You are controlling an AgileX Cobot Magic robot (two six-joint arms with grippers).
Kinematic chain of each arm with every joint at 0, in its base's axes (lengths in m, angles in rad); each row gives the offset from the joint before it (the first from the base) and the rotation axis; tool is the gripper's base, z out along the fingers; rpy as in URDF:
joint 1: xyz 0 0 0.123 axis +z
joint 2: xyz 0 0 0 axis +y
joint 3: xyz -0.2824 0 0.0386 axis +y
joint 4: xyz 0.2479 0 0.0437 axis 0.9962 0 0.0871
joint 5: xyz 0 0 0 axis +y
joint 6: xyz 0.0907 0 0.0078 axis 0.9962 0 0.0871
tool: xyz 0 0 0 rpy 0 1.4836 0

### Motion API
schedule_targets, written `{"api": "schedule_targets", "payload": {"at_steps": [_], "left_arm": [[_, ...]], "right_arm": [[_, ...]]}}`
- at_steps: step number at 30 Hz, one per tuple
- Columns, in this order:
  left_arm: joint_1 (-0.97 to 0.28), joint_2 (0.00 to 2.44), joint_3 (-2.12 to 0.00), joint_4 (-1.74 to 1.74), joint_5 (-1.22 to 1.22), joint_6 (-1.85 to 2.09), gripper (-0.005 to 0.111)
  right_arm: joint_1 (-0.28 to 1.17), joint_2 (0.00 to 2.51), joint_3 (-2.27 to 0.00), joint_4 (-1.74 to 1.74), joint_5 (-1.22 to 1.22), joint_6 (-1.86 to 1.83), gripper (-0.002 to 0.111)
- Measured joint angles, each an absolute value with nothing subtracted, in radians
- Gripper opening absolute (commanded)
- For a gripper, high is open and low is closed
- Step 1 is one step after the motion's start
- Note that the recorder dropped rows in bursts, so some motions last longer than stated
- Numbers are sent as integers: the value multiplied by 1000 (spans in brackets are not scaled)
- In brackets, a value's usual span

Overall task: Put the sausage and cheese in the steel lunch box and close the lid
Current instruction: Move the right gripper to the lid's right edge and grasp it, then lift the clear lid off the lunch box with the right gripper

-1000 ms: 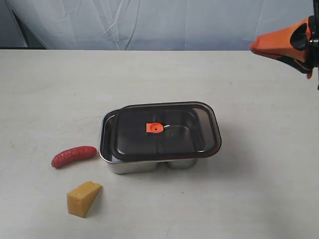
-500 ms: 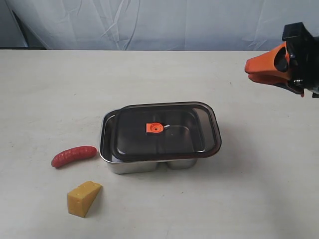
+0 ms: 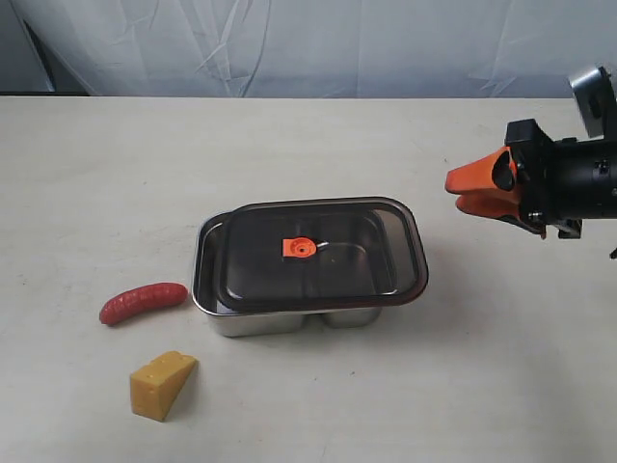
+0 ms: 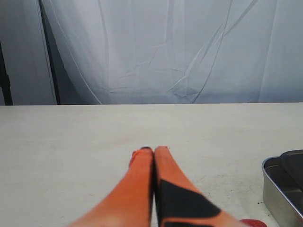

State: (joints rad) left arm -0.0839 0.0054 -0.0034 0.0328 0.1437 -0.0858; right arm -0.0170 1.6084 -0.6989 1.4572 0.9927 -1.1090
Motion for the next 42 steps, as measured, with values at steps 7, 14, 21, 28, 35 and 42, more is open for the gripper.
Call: {"api": "schedule_targets", "payload": {"at_steps": [7, 14, 21, 28, 35, 42], "left_arm": [[-84, 5, -3, 33, 144, -86, 0], [-84, 5, -3, 40, 144, -86, 0], [-84, 5, -3, 40, 144, -86, 0], [-84, 5, -3, 40, 144, -84, 0], [-84, 5, -3, 40, 142, -84, 0], [-84, 5, -3, 40, 142, -84, 0]], "right_arm": [[-17, 1737, -697, 1529, 1029, -1213, 45], [-17, 1853, -697, 1562, 1076, -1286, 45], [-9, 1931, -695, 1596, 1128, -1340, 45], [63, 1960, -695, 1605, 1130, -1377, 45], [109, 1962, -695, 1628, 1100, -1388, 41], [109, 1962, -694, 1640, 1083, -1392, -1]]}}
